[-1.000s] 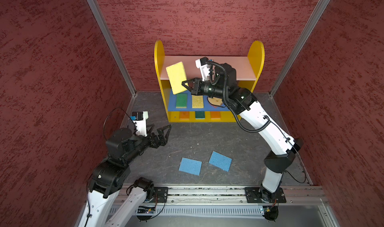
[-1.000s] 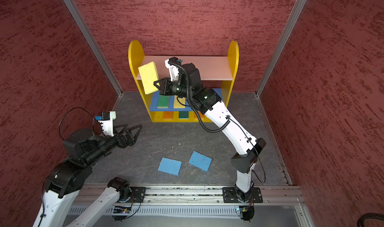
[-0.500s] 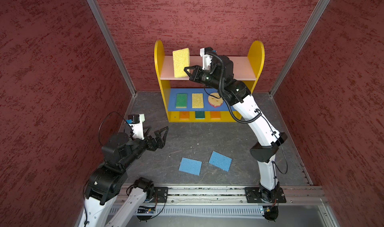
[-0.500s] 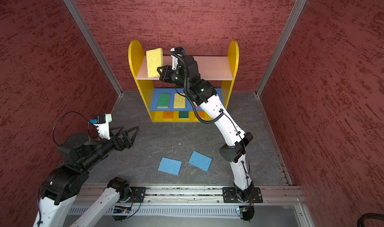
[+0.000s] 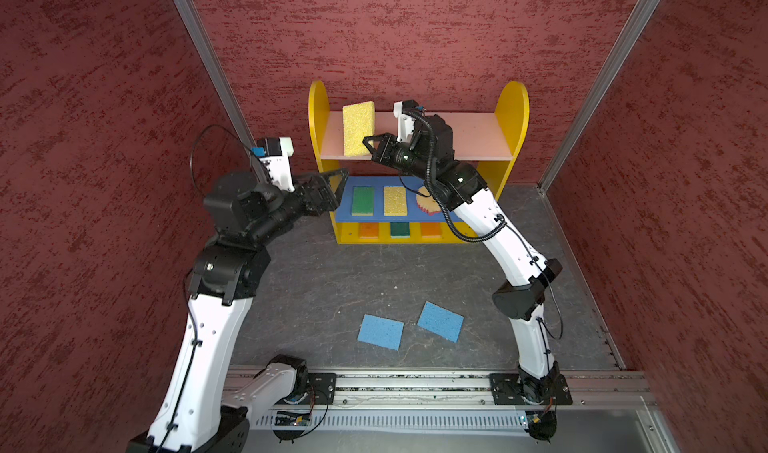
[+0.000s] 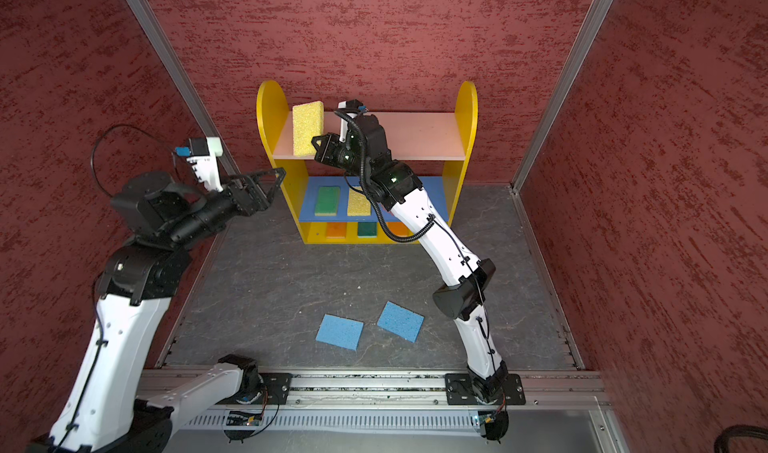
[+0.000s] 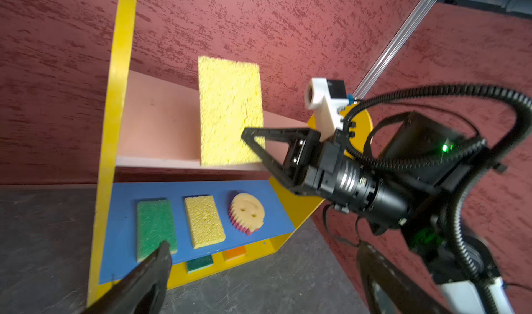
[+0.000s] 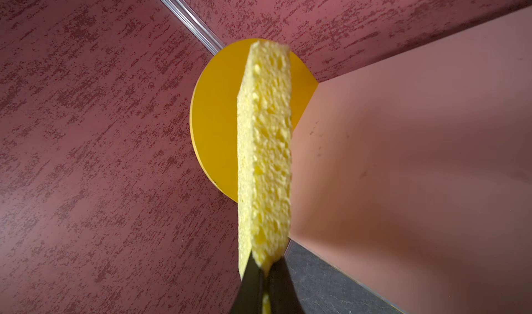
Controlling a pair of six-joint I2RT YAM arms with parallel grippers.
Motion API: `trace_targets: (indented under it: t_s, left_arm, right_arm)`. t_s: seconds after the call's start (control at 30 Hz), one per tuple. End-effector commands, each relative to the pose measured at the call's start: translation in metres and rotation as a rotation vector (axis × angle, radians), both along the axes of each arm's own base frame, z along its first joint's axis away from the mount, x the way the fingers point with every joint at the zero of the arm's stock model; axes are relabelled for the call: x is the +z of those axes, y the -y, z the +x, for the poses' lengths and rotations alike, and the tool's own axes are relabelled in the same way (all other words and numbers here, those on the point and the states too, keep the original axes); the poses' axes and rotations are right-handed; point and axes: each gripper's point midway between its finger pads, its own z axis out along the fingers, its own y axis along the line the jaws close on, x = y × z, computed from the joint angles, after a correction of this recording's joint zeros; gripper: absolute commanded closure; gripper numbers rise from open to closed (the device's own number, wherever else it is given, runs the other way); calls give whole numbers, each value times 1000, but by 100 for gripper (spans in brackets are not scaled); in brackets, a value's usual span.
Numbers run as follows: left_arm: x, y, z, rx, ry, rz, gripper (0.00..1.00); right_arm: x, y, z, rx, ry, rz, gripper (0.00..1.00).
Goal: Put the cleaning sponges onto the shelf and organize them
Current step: 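Hold the yellow sponge on the pink shelf while the left gripper reaches toward it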
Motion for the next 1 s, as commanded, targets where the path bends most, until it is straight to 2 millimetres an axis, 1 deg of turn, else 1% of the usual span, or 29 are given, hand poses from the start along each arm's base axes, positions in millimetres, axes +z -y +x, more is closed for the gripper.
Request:
trace_targets:
  t_s: [0.0,0.03,0.07,0.13,0.23,0.37,0.53,0.7,0.77,0.87,0.97]
  left_arm:
    - [46,12,17,-175,21,-134,0]
    - [45,14,28,-188,-23,-143,0]
    - [48,15,34,-195,-40,-150,0]
    - [45,19,45,-234,-88,-191,0]
    - [36,17,52,-240,-134,-210,0]
    - [25,13,55,-204,-142,-173,1]
    - [8,2,71,-134,-181,-137,3]
    - [-1,1,86,-130,-203,-146,4]
    - [-1,3,90,-141,-201,-154,6]
    - [-1,13,93,-162,-192,-150,9]
    - [-5,27,96,-171,-187,-111,12]
  right_arm:
    - [24,5,-7,6,55,35,100]
    - [25,7,-7,0,57,30,100]
    - [26,10,-7,-7,56,28,100]
    - [28,12,-9,-7,60,22,100]
    - [29,13,-10,-6,65,16,100]
    - [24,10,-9,8,58,14,100]
    - [16,6,1,35,23,49,100]
    - [9,4,11,43,-5,80,100]
    - [6,1,14,42,-8,83,100]
    - [-2,0,21,28,-15,75,100]
    - [-10,-1,26,12,-22,60,100]
